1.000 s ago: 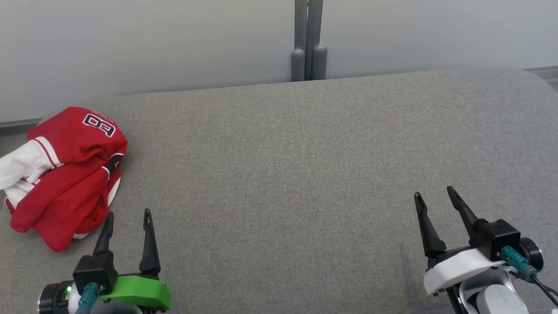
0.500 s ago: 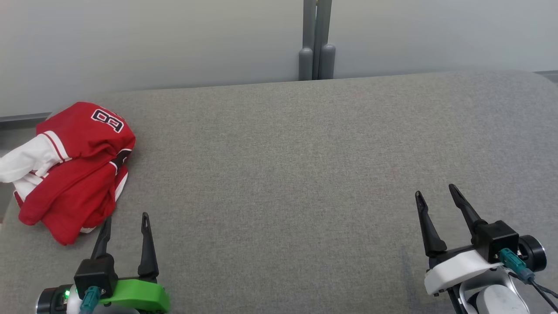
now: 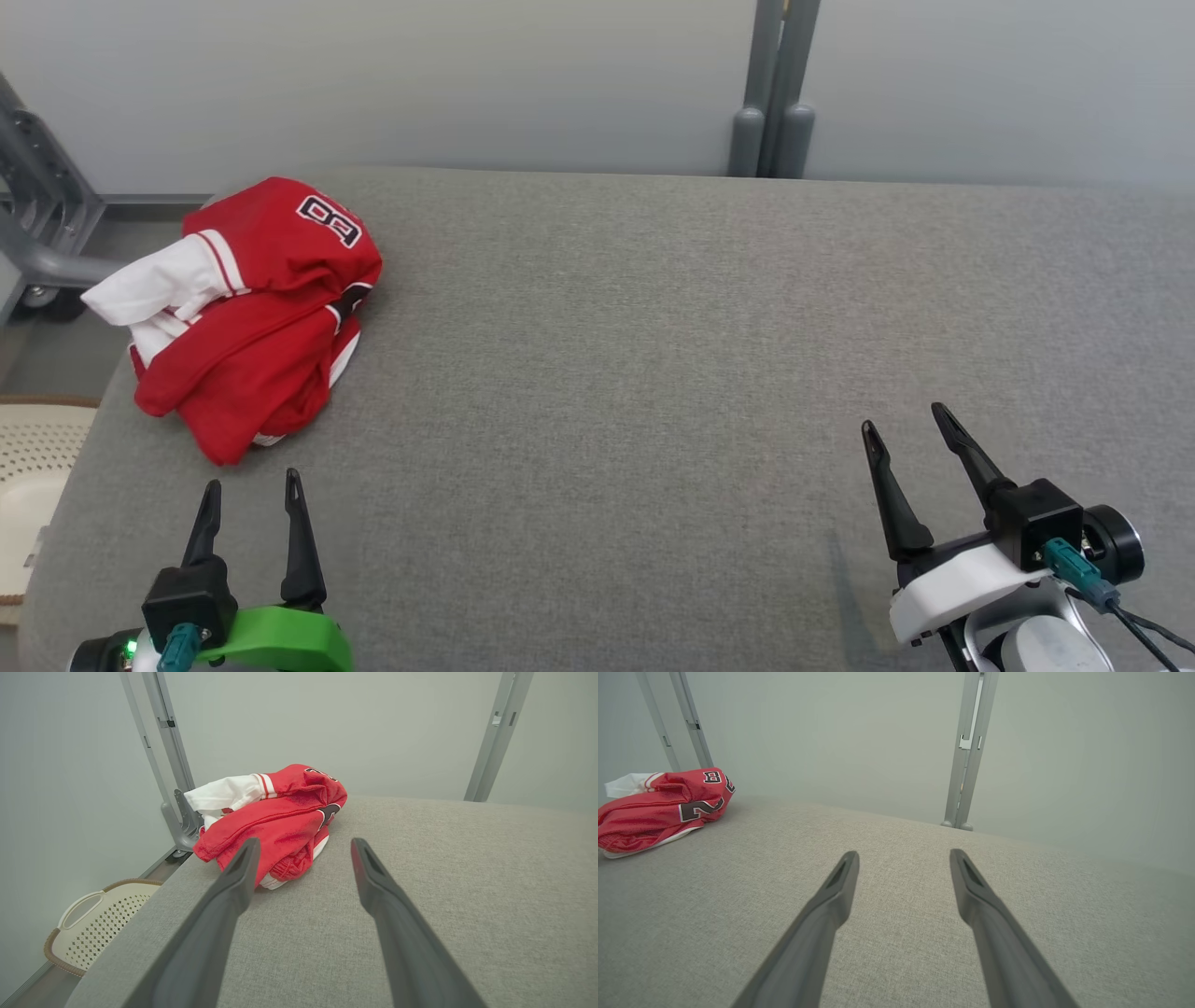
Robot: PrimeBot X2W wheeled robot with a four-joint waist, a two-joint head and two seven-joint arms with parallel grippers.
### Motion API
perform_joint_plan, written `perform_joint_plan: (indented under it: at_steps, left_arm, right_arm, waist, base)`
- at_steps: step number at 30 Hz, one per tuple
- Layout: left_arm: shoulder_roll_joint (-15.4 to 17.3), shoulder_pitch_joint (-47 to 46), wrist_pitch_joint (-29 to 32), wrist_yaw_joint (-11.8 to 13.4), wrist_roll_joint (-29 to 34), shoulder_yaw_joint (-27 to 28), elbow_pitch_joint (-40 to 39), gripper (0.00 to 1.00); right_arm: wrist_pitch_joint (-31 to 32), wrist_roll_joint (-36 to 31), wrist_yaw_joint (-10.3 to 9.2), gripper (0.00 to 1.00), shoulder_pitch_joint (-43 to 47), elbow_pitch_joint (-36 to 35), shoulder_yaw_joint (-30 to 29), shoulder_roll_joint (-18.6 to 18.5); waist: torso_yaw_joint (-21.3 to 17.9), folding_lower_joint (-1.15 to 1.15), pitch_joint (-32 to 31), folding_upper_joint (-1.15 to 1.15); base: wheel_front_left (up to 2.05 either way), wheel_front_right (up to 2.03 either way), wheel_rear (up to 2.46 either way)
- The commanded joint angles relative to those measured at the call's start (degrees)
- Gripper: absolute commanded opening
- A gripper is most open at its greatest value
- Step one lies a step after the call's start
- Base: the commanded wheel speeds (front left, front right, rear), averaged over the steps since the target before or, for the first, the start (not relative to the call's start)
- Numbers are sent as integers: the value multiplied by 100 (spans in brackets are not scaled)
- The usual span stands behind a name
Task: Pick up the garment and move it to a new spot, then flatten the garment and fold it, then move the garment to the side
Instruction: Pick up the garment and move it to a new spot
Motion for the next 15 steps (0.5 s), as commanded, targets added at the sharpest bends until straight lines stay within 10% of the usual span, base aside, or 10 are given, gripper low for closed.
perform_joint_plan:
  at_steps: [1, 15]
  left_arm:
    - [31, 92, -3, 26, -75, 39, 3, 100]
    - [30, 102, -3, -22, -280, 175, 63, 100]
  right_arm:
    - [-19, 26, 0, 100, 62, -10, 26, -16]
    - [-18, 266, 0, 100, -30, 31, 35, 74]
  waist:
    - [380, 0, -1, 0]
    - [1611, 0, 151, 0]
  base:
    - [0, 0, 0]
    - [0, 0, 0]
